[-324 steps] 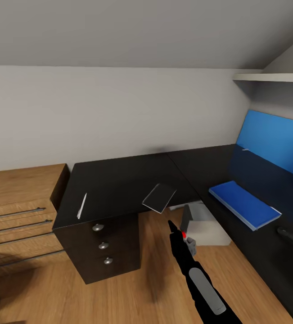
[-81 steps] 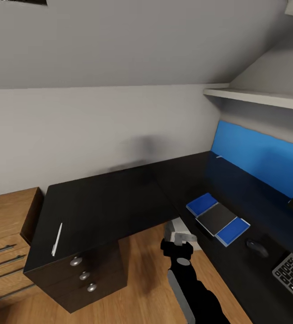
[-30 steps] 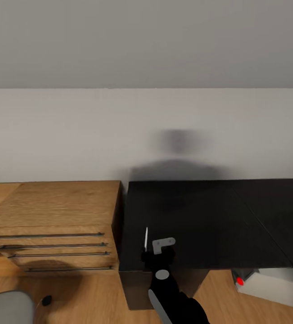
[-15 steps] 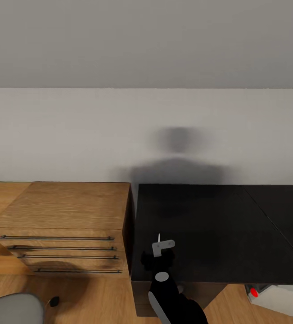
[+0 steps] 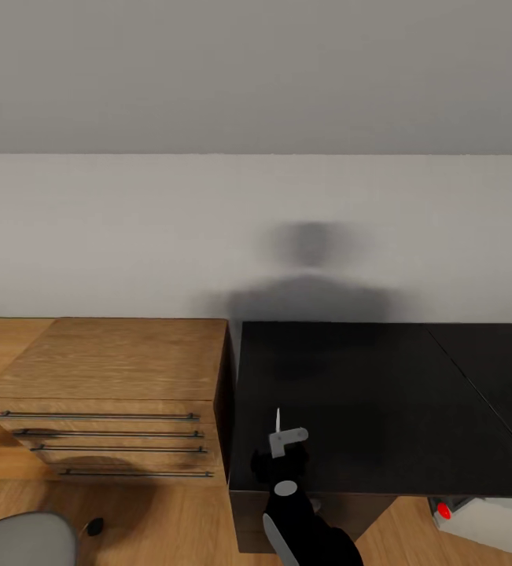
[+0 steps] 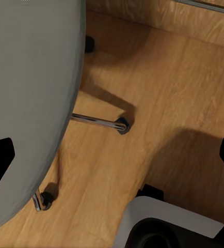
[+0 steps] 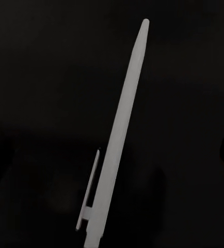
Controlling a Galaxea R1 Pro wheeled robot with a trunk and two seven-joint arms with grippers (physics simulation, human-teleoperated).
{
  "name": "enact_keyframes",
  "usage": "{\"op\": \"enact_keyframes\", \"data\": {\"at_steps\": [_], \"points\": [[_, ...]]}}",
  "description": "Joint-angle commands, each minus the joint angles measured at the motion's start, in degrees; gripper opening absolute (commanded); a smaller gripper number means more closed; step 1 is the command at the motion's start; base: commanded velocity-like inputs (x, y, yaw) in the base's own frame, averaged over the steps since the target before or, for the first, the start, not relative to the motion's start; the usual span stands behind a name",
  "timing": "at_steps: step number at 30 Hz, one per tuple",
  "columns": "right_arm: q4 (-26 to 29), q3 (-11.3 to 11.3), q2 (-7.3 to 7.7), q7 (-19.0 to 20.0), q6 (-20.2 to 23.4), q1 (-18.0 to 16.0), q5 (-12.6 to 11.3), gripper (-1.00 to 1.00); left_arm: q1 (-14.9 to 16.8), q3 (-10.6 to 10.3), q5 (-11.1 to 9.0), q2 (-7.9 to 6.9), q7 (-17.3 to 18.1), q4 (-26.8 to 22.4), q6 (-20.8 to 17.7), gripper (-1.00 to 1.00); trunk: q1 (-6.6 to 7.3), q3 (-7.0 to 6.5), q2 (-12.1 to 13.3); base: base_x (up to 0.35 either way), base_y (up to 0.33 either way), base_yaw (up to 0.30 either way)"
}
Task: In the bedroom, organize the workspace by keeping the computer under the desk, ensuring the monitor is on the desk, placing the keyboard on the desk next to the monitor, placing the mouse on the desk next to the keyboard, moving the folder from the swivel chair onto the desk next to the mouse, stacking the notebook on top of the folder with the pen on top of the notebook, and positioning the swivel chair next to the desk.
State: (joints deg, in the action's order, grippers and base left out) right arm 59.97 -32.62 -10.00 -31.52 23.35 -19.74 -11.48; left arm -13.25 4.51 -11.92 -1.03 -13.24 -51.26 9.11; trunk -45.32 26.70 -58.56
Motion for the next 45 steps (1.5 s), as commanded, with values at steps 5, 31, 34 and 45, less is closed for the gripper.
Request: {"op": "enact_keyframes", "data": {"at_steps": [5, 31, 34, 45], "points": [[-1.3, 0.1, 0.00, -0.4, 0.1, -0.2, -0.4, 1.00, 0.0, -0.1, -0.6, 0.04, -0.1, -0.1, 0.3, 1.00, -0.01, 0.05, 0.0, 0.000, 0.000, 0.000], [-4.5, 3.9, 0.00, 3.0, -0.9, -0.4, -0.6, 1.00, 0.0, -0.2, -0.6, 0.14, -0.4, -0.1, 0.3, 1.00, -0.01, 0.05, 0.0, 0.000, 0.000, 0.000], [-5.2, 4.3, 0.00, 3.7, -0.9, -0.4, -0.6, 1.00, 0.0, -0.2, -0.6, 0.14, -0.4, -0.1, 0.3, 1.00, -0.01, 0.05, 0.0, 0.000, 0.000, 0.000], [-5.6, 5.2, 0.00, 4.2, -0.9, -0.4, -0.7, 1.00, 0.0, -0.2, -0.6, 0.15, -0.4, -0.1, 0.3, 1.00, -0.01, 0.05, 0.0, 0.000, 0.000, 0.000]]}}
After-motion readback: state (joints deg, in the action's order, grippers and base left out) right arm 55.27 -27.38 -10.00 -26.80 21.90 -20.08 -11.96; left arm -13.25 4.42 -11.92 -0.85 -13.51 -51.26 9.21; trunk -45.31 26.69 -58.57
